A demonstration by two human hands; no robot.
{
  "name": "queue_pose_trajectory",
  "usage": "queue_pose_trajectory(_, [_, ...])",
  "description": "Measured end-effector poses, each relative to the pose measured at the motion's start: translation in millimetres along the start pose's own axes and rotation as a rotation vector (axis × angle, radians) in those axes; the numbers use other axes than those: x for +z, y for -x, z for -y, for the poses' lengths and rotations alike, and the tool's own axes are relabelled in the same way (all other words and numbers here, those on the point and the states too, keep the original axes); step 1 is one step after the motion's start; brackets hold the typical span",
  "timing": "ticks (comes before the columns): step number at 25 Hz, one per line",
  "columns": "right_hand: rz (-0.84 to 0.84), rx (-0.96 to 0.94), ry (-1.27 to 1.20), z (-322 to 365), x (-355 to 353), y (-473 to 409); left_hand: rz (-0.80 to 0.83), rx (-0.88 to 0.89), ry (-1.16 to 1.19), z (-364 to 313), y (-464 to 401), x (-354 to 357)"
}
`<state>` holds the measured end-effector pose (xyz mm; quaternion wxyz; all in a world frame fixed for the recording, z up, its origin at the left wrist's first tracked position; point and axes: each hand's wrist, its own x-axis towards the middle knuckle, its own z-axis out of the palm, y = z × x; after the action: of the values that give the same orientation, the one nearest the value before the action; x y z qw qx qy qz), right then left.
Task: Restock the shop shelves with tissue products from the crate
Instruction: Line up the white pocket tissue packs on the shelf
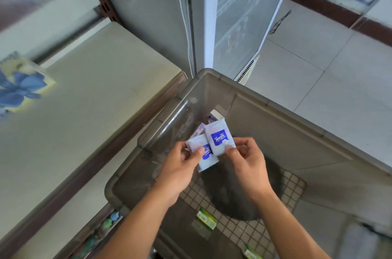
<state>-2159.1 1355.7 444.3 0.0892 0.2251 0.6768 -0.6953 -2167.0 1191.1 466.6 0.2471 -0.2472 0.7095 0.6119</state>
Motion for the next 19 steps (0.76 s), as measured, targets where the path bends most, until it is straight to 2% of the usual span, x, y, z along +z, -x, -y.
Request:
queue_pose_trajectory(4, [0.056,-0.033,0.038,3,1,10,0.026,0.026,-0.024,1,3,0])
queue_pose_trajectory(7, [0.132,-0.117,0.229,-2,5,20,0.082,0.02,0.001,2,6,1])
queue_pose_trajectory(9, [0.165,-0.127,0.298,-6,8,17,0.054,0.044,-0.015,4,4,-2])
queue_pose_trajectory(11, [0.113,-0.04,0.202,-10,11,-4,0.026,0.04,-0.015,3,4,-5])
queue_pose_trajectory(12, [0.042,-0.022,0.236,-13,13,-22,0.03,0.03,0.007,1,4,-5])
queue_pose_trajectory(14, [-0.048,-0.065,0.469,-16,20,-61,0.061,0.006,0.094,-1,3,-5])
queue_pose_trajectory(19, [0.041,-0.183,1.013,-36,46,-129,0.12,-0.019,0.237,3,-4,-9])
